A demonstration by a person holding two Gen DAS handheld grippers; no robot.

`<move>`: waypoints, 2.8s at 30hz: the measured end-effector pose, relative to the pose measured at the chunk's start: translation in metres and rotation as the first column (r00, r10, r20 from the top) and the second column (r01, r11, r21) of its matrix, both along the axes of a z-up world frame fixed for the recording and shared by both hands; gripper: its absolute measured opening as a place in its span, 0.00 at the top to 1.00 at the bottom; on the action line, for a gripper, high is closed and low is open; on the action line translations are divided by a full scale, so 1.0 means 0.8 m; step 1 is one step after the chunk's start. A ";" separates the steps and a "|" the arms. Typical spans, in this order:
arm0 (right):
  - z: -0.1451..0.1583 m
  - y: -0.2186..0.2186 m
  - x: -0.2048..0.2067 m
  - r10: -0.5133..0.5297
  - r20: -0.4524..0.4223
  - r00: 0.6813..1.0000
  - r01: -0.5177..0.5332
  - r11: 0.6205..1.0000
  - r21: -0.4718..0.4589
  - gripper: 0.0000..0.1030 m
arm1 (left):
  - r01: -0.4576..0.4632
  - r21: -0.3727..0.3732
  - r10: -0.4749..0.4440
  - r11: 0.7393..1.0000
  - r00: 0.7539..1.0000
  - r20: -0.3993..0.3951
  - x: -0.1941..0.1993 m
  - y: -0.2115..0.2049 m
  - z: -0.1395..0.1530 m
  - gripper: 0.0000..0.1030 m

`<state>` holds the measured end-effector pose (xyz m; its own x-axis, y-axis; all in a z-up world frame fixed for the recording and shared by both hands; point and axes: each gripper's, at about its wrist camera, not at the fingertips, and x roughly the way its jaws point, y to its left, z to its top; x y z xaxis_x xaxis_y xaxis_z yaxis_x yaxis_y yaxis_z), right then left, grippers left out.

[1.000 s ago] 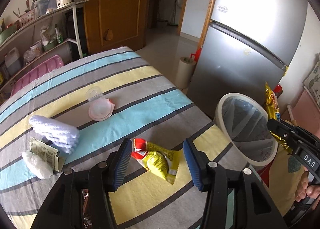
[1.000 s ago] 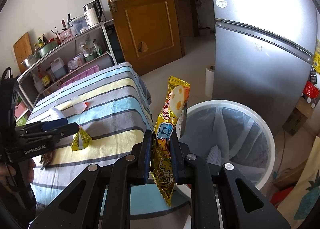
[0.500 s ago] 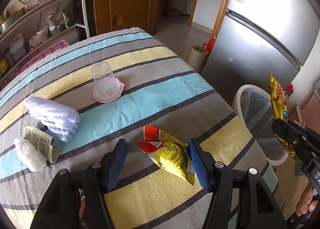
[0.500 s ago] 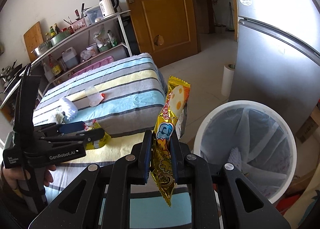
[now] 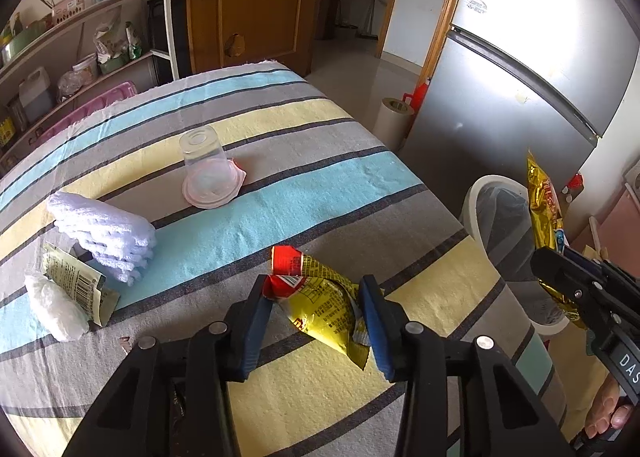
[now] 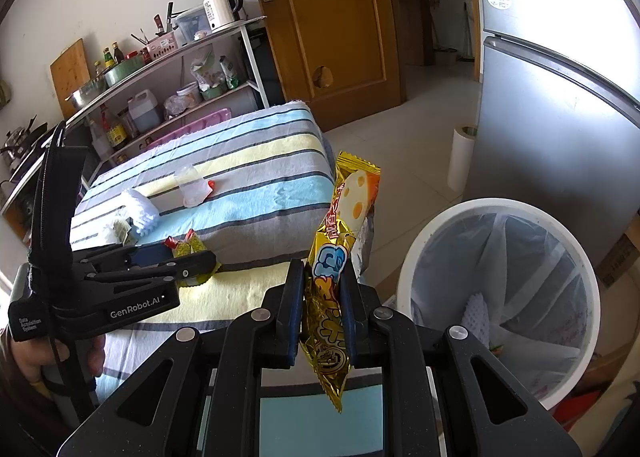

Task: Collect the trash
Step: 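Carry the yellow wrapper toward the wastebasket with the right gripper while the left approaches the red-yellow chip bag, then open both grippers over the wastebasket to drop the yellow wrapper and chip bag, then move both tools back over the table toward the remaining trash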

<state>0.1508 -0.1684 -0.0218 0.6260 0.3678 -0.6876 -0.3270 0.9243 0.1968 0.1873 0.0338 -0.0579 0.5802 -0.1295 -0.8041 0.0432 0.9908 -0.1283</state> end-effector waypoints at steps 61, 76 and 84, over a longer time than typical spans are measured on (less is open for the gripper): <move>0.003 -0.130 -0.011 -0.301 0.003 0.954 0.300 0.950 -0.086 0.49 | 0.256 -0.013 -0.251 0.967 0.955 0.156 -0.006 -0.138 0.069 0.47; 0.020 -0.014 -0.027 -0.107 0.048 0.993 0.108 0.994 -0.024 0.49 | -0.036 -0.001 0.035 0.999 0.979 0.202 -0.089 0.038 0.086 0.47; 0.004 0.080 -0.035 0.061 0.009 0.998 -0.061 0.998 -0.006 0.49 | -0.235 -0.024 0.235 0.972 0.953 0.194 -0.134 0.147 0.079 0.45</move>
<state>0.1228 -0.1044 -0.0188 0.6089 0.4019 -0.6839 -0.3847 0.9036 0.1885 0.0804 0.1516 0.0057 0.7388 0.0285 -0.6733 -0.1663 0.9759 -0.1413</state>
